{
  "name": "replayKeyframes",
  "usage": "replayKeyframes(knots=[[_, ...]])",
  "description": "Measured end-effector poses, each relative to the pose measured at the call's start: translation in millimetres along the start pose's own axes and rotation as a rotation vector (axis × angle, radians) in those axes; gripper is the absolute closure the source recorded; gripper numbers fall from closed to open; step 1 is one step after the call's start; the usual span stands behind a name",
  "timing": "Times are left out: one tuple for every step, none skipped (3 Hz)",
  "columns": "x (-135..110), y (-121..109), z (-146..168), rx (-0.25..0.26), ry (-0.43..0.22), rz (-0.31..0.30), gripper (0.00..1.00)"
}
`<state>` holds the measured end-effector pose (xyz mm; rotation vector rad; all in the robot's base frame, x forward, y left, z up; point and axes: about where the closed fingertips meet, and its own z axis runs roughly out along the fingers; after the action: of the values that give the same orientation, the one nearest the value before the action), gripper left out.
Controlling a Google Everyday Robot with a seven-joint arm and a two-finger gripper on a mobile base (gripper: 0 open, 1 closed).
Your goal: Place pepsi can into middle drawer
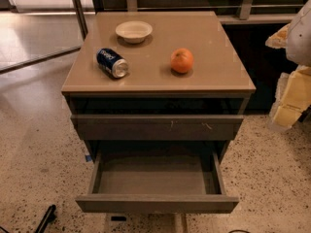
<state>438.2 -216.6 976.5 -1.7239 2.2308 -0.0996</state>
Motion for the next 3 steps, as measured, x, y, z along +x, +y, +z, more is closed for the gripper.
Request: replayKeyframes(knots=[[0.0, 0.0, 0.0, 0.0, 0.0, 0.0, 0.0], [-5.6, -3.6, 2.8, 0.011, -0.031, 0.019, 0.0], [-27.0, -26.6, 32.4, 0.014, -0.093, 0.093, 0.0]])
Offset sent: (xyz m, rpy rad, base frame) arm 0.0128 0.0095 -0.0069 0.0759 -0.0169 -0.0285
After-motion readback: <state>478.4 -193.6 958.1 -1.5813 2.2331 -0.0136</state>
